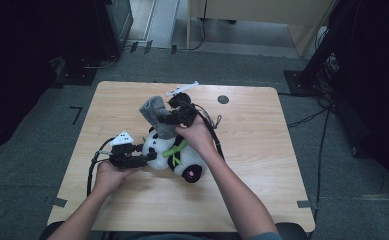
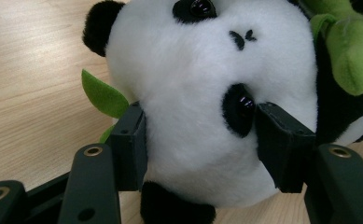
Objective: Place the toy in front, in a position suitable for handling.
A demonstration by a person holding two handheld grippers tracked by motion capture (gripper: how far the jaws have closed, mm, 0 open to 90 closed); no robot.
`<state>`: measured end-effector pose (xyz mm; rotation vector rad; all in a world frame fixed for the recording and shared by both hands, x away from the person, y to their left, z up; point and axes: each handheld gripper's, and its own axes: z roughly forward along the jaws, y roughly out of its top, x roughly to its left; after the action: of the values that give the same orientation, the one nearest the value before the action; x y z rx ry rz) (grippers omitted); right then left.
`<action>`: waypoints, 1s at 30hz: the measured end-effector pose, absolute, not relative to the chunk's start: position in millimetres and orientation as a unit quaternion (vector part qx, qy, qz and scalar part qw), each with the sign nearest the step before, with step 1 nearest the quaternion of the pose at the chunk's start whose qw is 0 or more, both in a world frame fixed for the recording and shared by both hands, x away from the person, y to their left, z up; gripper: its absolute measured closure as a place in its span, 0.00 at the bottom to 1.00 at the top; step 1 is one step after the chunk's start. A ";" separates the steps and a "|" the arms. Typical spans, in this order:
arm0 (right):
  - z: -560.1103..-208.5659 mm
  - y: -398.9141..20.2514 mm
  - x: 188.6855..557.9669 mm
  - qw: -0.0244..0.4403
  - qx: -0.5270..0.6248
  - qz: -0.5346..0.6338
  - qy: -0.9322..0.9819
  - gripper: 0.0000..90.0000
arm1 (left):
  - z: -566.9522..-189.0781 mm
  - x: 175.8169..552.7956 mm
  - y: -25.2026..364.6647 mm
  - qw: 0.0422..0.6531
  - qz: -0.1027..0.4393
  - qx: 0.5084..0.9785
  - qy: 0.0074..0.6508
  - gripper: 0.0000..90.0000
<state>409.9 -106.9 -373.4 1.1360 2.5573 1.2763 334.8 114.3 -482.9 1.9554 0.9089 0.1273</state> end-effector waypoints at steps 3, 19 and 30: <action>-379.8 -91.1 408.6 0.020 0.362 0.406 0.839 0.82 | -482.0 335.0 113.9 0.468 0.052 0.799 0.374 0.46; -411.3 -95.7 427.1 0.010 0.392 0.348 0.852 0.81 | -480.2 336.7 111.4 0.462 0.052 0.796 0.386 0.49; -406.5 -105.3 426.3 0.058 0.375 0.328 0.865 0.86 | -479.3 336.5 111.0 0.460 0.054 0.796 0.390 0.51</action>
<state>426.3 -105.3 -406.5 1.1382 2.6216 0.9955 336.5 111.0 -479.3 1.9586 0.9605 0.1322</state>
